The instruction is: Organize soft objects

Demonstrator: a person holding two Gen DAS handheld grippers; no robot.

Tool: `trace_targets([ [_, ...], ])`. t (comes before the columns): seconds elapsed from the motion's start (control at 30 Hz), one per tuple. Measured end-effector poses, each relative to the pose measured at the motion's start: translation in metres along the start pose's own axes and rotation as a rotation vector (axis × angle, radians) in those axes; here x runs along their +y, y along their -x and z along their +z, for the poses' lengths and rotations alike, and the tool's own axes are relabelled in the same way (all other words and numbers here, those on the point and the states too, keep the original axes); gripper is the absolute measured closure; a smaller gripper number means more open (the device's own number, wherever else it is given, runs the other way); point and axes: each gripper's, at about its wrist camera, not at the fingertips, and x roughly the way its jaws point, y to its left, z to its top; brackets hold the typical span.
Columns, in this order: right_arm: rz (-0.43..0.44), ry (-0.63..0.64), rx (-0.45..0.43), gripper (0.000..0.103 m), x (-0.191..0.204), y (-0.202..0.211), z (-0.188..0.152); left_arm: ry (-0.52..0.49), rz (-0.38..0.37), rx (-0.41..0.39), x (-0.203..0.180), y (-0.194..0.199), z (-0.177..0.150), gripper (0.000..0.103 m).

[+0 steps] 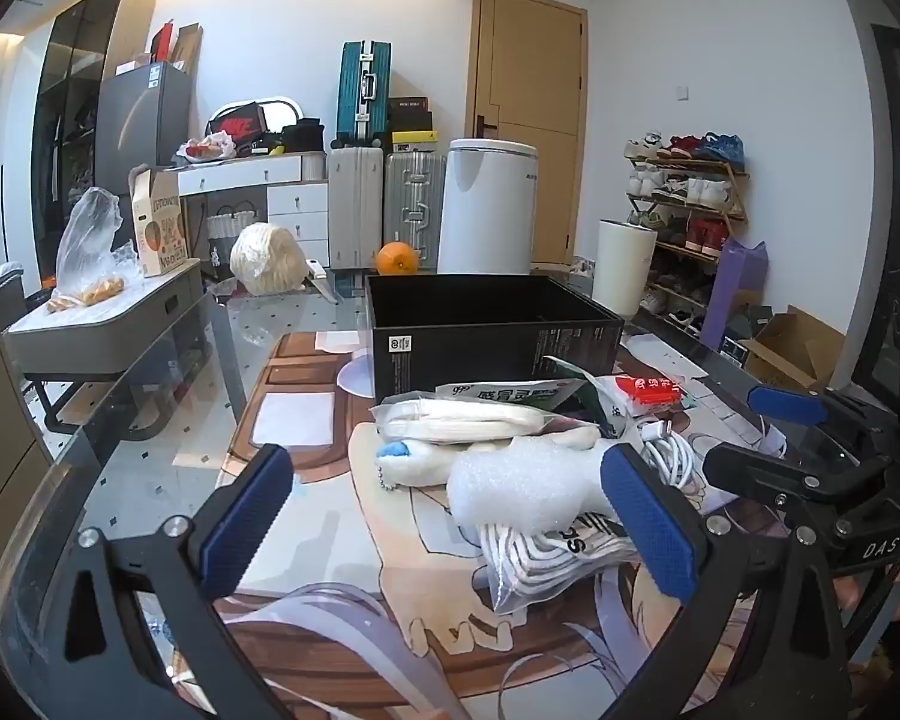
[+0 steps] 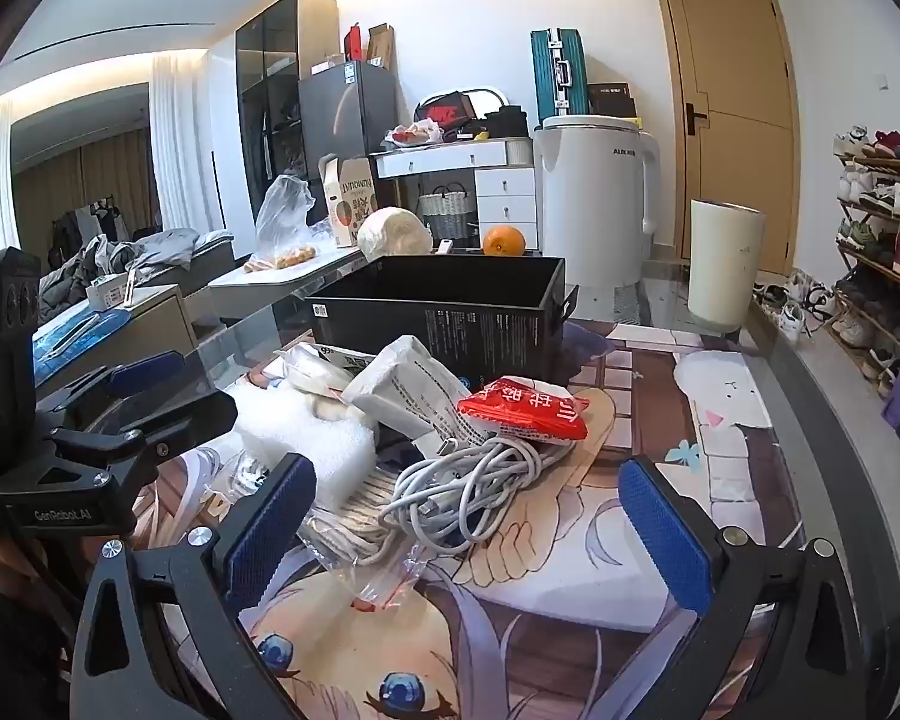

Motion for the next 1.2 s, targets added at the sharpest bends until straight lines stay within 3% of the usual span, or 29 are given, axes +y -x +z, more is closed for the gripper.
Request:
trace_targets([
  [1.2,0.002,-0.002,0.012,0.001,-0.0008,-0.0027,-0.0007,-0.033,0.002,0.005,-0.0088,-0.0035,-0.0034,0.0],
])
